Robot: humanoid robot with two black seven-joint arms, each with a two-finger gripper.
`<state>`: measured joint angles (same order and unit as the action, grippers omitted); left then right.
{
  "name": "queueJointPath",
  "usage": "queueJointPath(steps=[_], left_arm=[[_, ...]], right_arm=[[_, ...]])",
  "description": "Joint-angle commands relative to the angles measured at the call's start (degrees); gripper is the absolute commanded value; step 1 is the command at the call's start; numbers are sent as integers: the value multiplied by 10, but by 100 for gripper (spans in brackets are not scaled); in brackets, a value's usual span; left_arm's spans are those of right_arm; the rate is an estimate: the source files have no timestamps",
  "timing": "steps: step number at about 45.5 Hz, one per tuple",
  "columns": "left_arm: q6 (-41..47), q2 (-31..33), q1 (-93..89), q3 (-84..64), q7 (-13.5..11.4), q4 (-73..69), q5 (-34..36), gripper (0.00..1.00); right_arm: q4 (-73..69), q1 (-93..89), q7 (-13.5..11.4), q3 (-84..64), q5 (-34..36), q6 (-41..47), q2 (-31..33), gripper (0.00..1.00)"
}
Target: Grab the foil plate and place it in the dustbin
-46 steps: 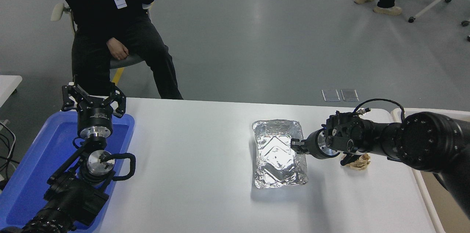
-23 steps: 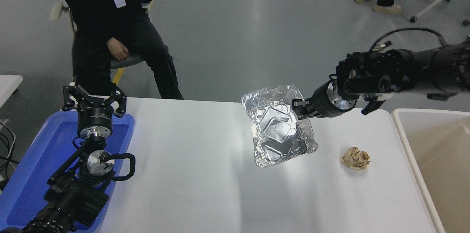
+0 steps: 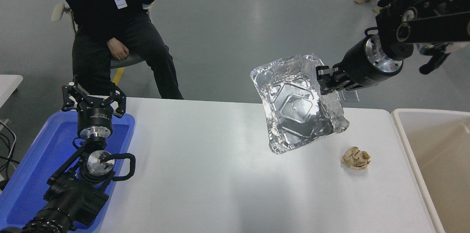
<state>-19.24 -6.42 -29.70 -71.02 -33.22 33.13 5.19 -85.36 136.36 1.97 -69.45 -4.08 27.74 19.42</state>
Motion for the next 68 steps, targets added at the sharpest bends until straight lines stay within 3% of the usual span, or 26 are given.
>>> queueJointPath(steps=[1, 10, 17, 29, 40, 53, 68], left_arm=[[0, 0, 0, 0, 0, 0, 0, 99], [0, 0, 0, 0, 0, 0, 0, 99], [0, 0, 0, 0, 0, 0, 0, 99], [0, 0, 0, 0, 0, 0, 0, 99], [0, 0, 0, 0, 0, 0, 0, 99], [0, 0, 0, 0, 0, 0, 0, 99], [0, 0, 0, 0, 0, 0, 0, 99]], right_arm=[[16, 42, -18, -29, -3, 2, 65, 0], [116, 20, -21, -69, -11, -42, 163, 0], [238, -78, -21, -53, 2, -127, 245, 0], [497, -375, -22, 158, 2, -178, 334, 0], [645, -662, -23, 411, 2, -212, 313, 0], [870, -889, -24, 625, 2, -232, 187, 0], [889, -1021, -28, 796, 3, -286, 128, 0]])
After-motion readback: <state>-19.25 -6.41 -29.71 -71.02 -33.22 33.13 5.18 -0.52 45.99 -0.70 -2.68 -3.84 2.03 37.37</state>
